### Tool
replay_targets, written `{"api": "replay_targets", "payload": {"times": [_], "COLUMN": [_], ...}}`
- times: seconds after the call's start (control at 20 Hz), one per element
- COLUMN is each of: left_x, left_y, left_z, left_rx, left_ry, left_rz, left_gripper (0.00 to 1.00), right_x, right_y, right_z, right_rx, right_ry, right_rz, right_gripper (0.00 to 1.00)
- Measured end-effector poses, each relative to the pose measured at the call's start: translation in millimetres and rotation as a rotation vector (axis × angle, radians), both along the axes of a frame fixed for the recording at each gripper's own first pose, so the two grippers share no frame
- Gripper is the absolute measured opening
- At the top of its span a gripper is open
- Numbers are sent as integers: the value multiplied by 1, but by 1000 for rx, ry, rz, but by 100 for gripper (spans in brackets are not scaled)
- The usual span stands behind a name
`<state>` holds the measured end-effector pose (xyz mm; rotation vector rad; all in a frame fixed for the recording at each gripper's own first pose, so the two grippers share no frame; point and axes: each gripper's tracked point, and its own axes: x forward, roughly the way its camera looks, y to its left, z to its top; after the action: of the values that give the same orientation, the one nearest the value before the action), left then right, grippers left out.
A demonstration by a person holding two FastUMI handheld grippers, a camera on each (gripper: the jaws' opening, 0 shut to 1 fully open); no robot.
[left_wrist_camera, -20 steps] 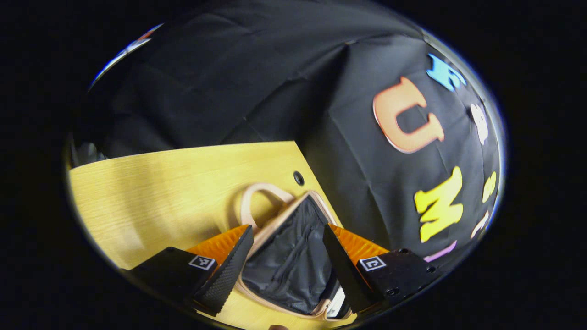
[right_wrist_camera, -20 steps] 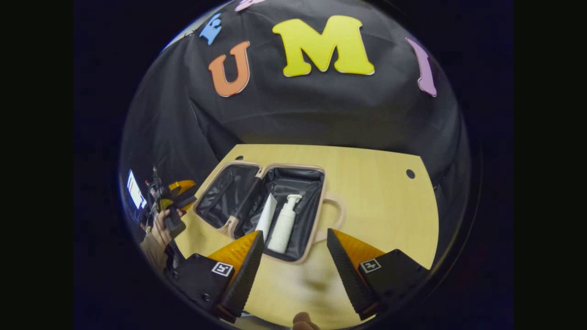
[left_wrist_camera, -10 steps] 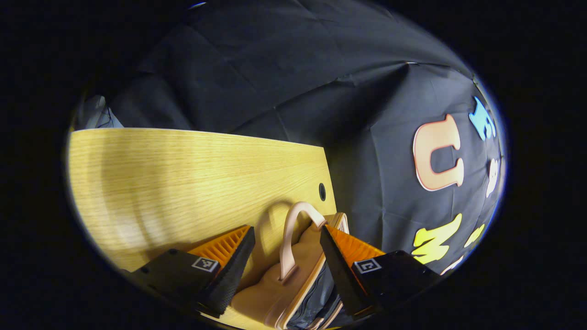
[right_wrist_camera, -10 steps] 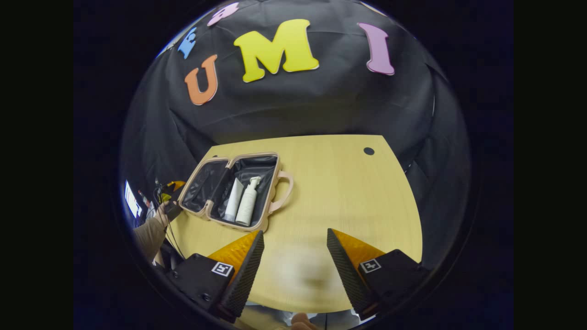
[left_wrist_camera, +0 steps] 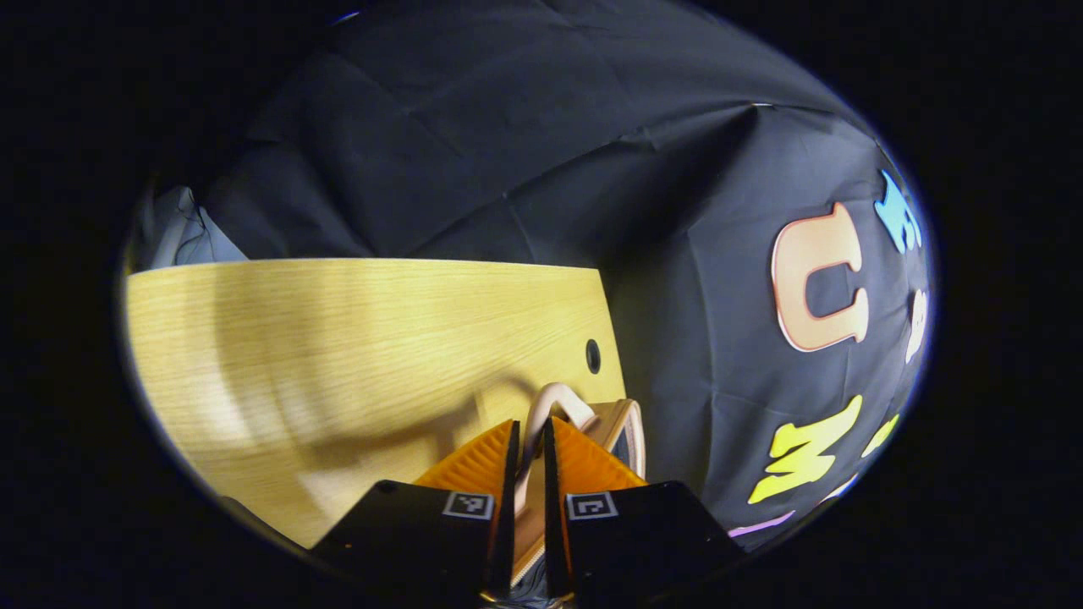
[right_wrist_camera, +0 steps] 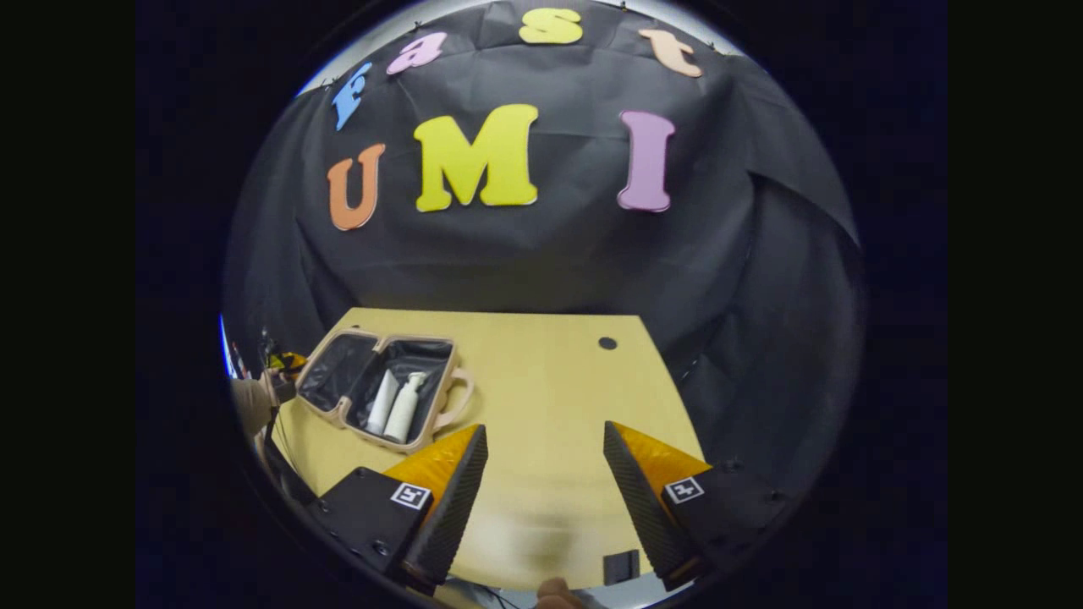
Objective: First open the suitcase, pack the skin care products into it, and then close the suitcase.
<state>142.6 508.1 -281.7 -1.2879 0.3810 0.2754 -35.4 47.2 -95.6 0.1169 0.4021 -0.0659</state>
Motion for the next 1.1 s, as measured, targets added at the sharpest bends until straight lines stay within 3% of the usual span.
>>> {"api": "replay_targets", "payload": {"times": [0.3, 0.35, 0.4, 0.45, 0.55, 0.6, 0.8, 0.85, 0.9, 1.0, 1.1], "left_x": [3, 2, 1, 1, 1, 1, -4, -6, -7, -7, -6], "left_y": [-5, -9, -13, -16, -27, -34, -64, -74, -86, -110, -137], "left_z": [64, 74, 84, 94, 118, 132, 184, 193, 204, 222, 238], "left_rx": [158, 200, 257, 322, 452, 494, 568, 593, 630, 713, 756], "left_ry": [-65, -58, -49, -42, -51, -65, -121, -133, -143, -165, -195], "left_rz": [-29, -45, -59, -76, -104, -112, -120, -128, -141, -173, -204], "left_gripper": [7, 7, 15, 6, 6, 5, 5, 5, 5, 5, 5], "right_x": [-10, -11, -12, -12, -12, -12, -9, -9, -9, -6, -5], "right_y": [-48, -52, -58, -62, -71, -72, -78, -80, -81, -82, -87], "right_z": [17, 21, 23, 26, 33, 37, 51, 52, 52, 53, 54], "right_rx": [47, 55, 53, 53, 45, 42, 45, 41, 44, 52, 51], "right_ry": [-74, -91, -105, -121, -146, -160, -210, -216, -221, -226, -233], "right_rz": [-116, -122, -127, -123, -105, -93, -53, -42, -32, -15, -1], "right_gripper": [82, 81, 77, 81, 77, 81, 81, 77, 81, 77, 82]}}
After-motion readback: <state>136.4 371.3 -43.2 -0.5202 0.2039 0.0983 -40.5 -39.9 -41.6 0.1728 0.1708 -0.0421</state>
